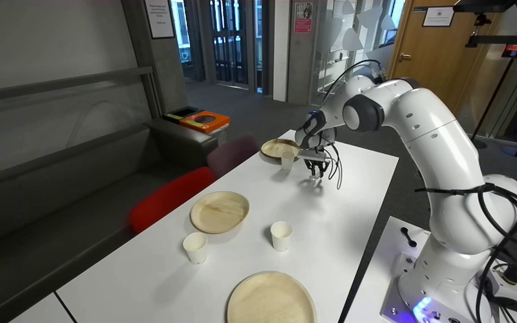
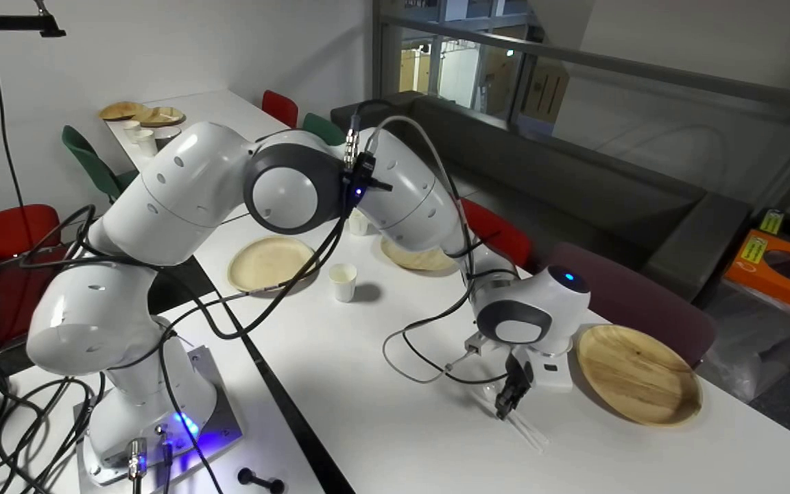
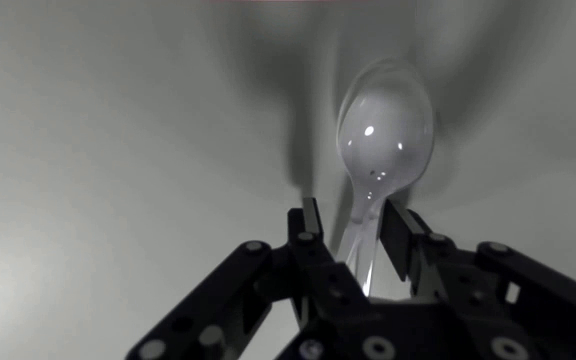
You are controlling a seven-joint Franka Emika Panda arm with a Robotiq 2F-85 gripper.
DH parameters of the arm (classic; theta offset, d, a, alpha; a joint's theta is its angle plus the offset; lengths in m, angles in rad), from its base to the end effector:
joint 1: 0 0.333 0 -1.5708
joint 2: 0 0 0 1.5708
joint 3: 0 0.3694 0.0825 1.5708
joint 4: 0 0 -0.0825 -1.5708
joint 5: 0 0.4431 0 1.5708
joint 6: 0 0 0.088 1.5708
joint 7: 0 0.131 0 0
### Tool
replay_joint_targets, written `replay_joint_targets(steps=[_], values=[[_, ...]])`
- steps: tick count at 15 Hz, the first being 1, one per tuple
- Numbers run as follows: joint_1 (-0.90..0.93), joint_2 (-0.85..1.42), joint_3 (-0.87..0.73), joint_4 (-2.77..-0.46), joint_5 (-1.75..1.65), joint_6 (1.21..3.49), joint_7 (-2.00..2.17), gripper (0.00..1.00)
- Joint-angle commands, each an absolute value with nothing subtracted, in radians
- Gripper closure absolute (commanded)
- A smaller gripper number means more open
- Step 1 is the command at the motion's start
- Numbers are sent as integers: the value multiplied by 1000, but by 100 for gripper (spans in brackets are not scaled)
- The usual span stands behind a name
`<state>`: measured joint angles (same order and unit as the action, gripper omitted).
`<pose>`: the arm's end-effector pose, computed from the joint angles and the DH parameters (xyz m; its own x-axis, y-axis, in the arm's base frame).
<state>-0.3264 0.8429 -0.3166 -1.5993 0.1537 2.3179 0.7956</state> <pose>0.6244 -0.4294 0.1145 0.1158 -0.9925 0.0396 -0.9832 -0.1088 0.1467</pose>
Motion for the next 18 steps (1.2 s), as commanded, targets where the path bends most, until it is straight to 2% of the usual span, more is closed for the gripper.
replay_joint_targets(steps=[1,3,4,9,11,16,17,18], values=[[-313,847,-338,-1586,146,2319,791,83],[-313,847,-339,-1587,145,2319,792,72],[-313,847,-339,-1587,145,2319,792,70],[-313,844,-340,-1589,145,2318,790,74],[-312,843,-340,-1590,145,2318,791,83],[-312,838,-340,-1594,145,2320,788,81],[-312,837,-340,-1595,145,2320,787,80],[-311,836,-340,-1596,145,2321,787,74]])
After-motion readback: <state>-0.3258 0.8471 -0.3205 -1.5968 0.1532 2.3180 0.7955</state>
